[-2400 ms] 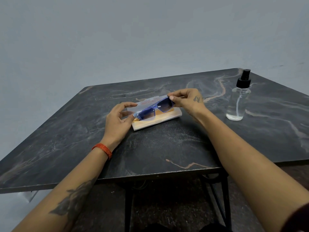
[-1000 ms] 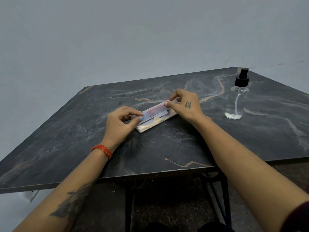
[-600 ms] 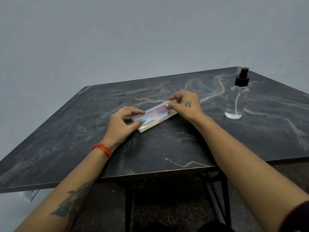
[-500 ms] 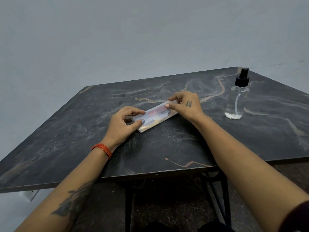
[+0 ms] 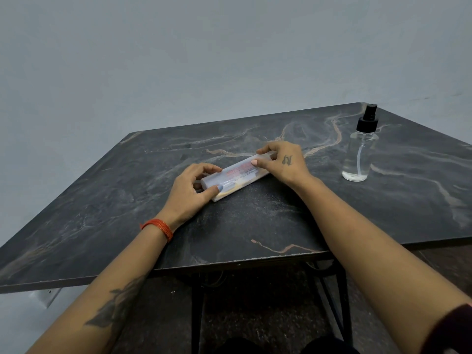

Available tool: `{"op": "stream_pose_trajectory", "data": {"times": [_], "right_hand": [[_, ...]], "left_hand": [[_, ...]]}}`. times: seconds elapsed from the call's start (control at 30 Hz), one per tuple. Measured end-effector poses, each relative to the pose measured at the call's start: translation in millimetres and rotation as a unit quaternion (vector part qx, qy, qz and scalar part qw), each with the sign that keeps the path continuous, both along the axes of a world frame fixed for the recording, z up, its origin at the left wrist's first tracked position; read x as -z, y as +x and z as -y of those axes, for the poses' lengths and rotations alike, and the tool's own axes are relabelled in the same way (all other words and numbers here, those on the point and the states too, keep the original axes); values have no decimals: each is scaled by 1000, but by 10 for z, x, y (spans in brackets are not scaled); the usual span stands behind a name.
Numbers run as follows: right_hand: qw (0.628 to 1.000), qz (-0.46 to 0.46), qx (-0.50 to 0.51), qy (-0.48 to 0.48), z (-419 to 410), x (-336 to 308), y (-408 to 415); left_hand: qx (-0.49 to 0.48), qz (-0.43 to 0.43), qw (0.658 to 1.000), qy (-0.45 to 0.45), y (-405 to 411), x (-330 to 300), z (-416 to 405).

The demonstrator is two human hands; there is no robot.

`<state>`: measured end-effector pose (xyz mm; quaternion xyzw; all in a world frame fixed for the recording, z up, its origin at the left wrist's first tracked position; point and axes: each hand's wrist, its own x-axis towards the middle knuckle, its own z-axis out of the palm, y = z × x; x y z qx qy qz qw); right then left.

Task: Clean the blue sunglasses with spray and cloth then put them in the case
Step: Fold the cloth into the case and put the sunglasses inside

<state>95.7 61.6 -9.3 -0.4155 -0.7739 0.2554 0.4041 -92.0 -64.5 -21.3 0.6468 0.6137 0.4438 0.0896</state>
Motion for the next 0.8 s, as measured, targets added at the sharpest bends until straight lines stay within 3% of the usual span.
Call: {"op": "stream_pose_trajectory", "data": {"times": [0.33,0.8], "right_hand": [[994,78,-68,-24,79,-28,135],[990,137,9,36,227,-68,678]], "left_hand": [[-4,-4,1000,-16,0,-8,-8],[50,59,995,-57,303,-58,-185]]}}
